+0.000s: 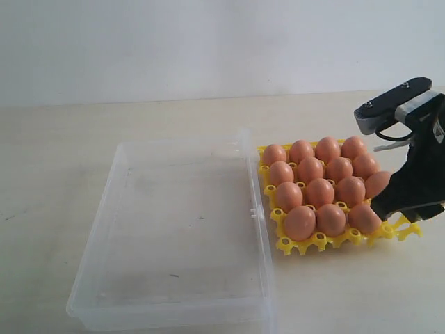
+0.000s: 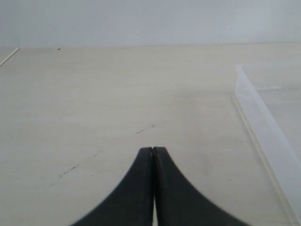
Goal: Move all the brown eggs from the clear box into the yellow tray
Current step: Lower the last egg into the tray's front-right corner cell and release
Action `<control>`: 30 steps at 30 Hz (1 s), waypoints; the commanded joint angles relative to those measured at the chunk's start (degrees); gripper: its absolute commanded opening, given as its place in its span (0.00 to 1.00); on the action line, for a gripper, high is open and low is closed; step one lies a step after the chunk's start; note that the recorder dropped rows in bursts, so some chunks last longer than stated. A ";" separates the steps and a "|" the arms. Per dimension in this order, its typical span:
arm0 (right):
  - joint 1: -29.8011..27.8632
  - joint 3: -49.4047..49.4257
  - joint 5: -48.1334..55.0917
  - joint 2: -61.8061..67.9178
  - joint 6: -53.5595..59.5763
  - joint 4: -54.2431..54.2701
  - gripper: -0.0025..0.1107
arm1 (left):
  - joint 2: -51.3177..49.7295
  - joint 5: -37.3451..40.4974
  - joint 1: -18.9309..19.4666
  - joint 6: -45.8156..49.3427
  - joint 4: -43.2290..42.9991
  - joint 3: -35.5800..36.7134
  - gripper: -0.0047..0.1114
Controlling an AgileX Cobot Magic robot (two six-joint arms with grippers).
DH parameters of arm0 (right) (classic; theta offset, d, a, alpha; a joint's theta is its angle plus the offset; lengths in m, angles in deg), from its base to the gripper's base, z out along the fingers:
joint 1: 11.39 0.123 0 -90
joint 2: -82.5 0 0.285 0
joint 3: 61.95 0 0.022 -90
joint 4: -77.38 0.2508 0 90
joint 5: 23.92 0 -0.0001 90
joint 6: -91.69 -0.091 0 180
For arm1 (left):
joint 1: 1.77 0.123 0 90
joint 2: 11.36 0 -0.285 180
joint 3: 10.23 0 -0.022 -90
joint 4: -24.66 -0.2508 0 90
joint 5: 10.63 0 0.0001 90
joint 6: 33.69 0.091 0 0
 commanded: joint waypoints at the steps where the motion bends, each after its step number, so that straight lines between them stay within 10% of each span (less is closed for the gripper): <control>1: -1.97 -2.76 0.59 3.52 2.23 0.74 0.02 | 0.32 -0.80 -0.29 -0.33 0.32 -0.23 0.04; 13: -3.95 -19.78 13.29 19.77 7.97 2.58 0.02 | 0.32 -0.80 -0.29 -0.33 0.32 -0.23 0.04; 30: -8.45 -17.66 13.29 21.24 9.51 6.36 0.02 | 0.32 -0.80 -0.29 -0.33 0.32 -0.23 0.04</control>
